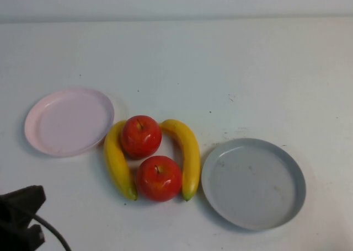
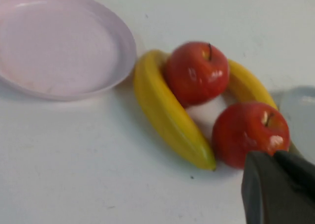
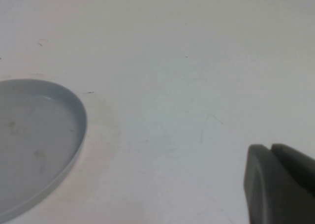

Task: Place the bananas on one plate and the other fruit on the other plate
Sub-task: Put one type of fruit in the left plate

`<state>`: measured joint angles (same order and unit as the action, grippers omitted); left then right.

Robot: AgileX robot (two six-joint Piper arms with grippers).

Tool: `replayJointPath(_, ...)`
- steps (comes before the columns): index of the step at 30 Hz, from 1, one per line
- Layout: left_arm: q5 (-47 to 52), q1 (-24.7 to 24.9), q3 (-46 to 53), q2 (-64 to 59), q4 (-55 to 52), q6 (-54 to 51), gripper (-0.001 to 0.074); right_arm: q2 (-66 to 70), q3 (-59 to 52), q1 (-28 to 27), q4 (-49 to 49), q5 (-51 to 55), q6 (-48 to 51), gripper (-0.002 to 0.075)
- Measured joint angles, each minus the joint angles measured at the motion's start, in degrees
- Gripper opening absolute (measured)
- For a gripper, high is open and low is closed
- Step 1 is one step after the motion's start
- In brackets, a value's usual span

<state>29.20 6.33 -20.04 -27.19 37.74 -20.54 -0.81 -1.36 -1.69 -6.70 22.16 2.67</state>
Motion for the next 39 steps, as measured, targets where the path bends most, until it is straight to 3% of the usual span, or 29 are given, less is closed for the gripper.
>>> replayJointPath(3,5.9,0.0,-4.2,-6.7,4.2,-12.4,-0.0002,0.0,0.0,0.0,0.0,0.0,0.0,-0.0015)
replayJointPath(8,10.9,0.0,-6.4,-16.5,23.1,-40.7,-0.0002,0.0,0.0,0.0,0.0,0.0,0.0,-0.0015)
replayJointPath(14,17.3,0.0,-6.6,-26.6,40.8,-67.6,-0.0002,0.0,0.0,0.0,0.0,0.0,0.0,-0.0015)
replayJointPath(18,17.9,0.9,-6.7,-31.5,46.6,-79.2,-0.0002,0.0,0.0,0.0,0.0,0.0,0.0,-0.0015)
replayJointPath(23,15.2,7.5,-6.7,-37.0,50.5,-89.6,0.0012,0.0,0.0,0.0,0.0,0.0,0.0,-0.0015)
replayJointPath(25,12.7,9.6,-7.0,-39.2,52.6,-90.7,0.0076,0.0,0.0,0.0,0.0,0.0,0.0,-0.0015)
replayJointPath(27,10.7,10.4,-7.5,-41.3,54.4,-91.1,0.0198,0.0,0.0,0.0,0.0,0.0,0.0,-0.0015)
replayJointPath(29,9.0,10.7,-8.2,-43.2,55.8,-91.9,0.0391,0.0,0.0,0.0,0.0,0.0,0.0,-0.0015)
replayJointPath(32,7.1,10.8,-9.0,-45.7,58.2,-94.6,0.06,0.0,0.0,0.0,0.0,0.0,0.0,-0.0015)
replayJointPath(35,7.4,10.8,-9.4,-48.3,59.0,-101.6,0.0665,0.0,0.0,0.0,0.0,0.0,0.0,-0.0015)
replayJointPath(39,8.5,10.9,-10.7,-52.0,59.2,-110.7,0.0668,0.0,0.0,0.0,0.0,0.0,0.0,-0.0015)
